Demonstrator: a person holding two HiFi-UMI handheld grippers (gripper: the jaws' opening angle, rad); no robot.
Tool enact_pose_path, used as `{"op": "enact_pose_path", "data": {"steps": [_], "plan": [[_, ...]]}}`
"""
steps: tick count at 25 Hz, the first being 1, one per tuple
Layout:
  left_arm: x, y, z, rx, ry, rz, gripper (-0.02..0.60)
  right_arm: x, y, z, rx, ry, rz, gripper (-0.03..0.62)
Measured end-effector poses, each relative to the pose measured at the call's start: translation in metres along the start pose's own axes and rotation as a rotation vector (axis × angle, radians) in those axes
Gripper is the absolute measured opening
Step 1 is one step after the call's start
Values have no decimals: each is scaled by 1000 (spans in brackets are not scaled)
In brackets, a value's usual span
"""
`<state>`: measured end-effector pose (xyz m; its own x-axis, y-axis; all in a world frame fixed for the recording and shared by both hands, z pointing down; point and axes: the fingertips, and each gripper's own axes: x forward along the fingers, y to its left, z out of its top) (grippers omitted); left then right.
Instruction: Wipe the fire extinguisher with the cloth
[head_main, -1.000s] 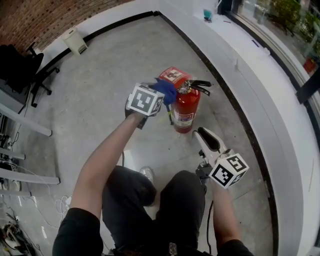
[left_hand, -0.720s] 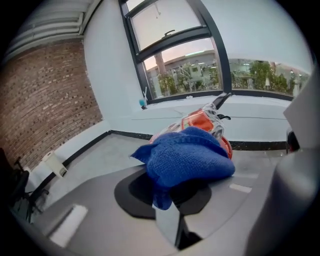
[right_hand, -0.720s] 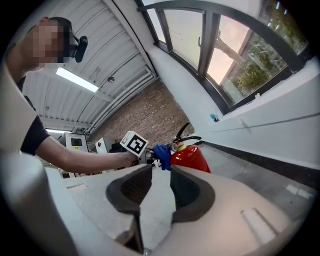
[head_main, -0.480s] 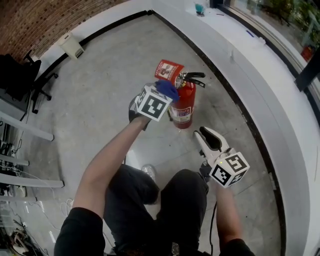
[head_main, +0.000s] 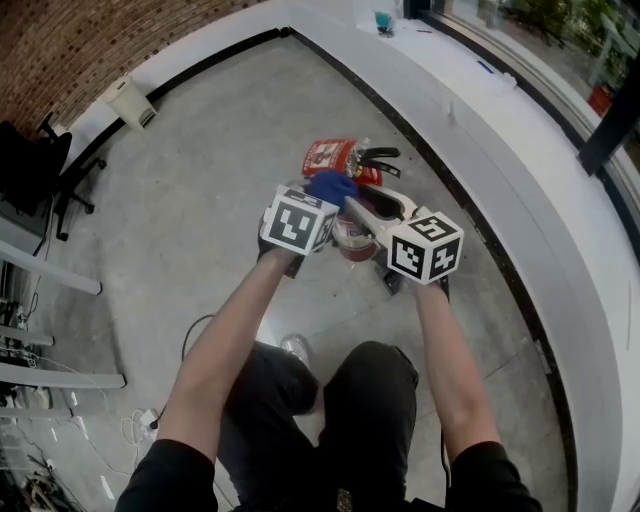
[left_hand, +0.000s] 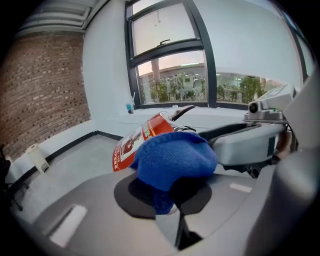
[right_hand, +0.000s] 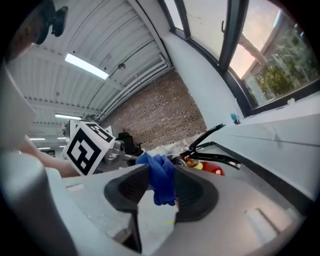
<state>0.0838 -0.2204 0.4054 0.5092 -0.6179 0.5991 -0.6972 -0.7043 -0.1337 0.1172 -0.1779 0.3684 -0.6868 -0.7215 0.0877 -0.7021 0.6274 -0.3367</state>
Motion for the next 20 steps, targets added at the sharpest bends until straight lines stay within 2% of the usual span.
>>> {"op": "enact_pose_path", "data": {"steps": [2, 4, 5, 7, 8, 10, 13, 20], "plan": [[0, -3, 1, 12, -19, 0, 46, 10, -1, 1, 26, 3, 23, 141], [-1, -5, 0, 55, -30, 19, 44, 18, -7, -3, 9, 54, 5, 126], [-1, -7, 0, 76, -32, 26, 44, 21, -11, -6, -26, 91, -24, 73], [-1, -12, 1, 91, -39, 19, 46, 20, -20, -9, -134, 144, -105, 48], [-2, -14, 1, 84, -46, 8, 73, 18, -26, -9, -181, 149, -149, 46], [-3, -20, 0, 74, -60, -9, 101, 12, -38, -10, -215, 126, -220, 45], [-5, -28, -6, 97, -63, -33, 115, 5, -55, -6, -201, 76, -291, 44], [-11, -41, -1, 63, -115, -114, 153, -4, -91, 4, -200, 54, -443, 43]]}}
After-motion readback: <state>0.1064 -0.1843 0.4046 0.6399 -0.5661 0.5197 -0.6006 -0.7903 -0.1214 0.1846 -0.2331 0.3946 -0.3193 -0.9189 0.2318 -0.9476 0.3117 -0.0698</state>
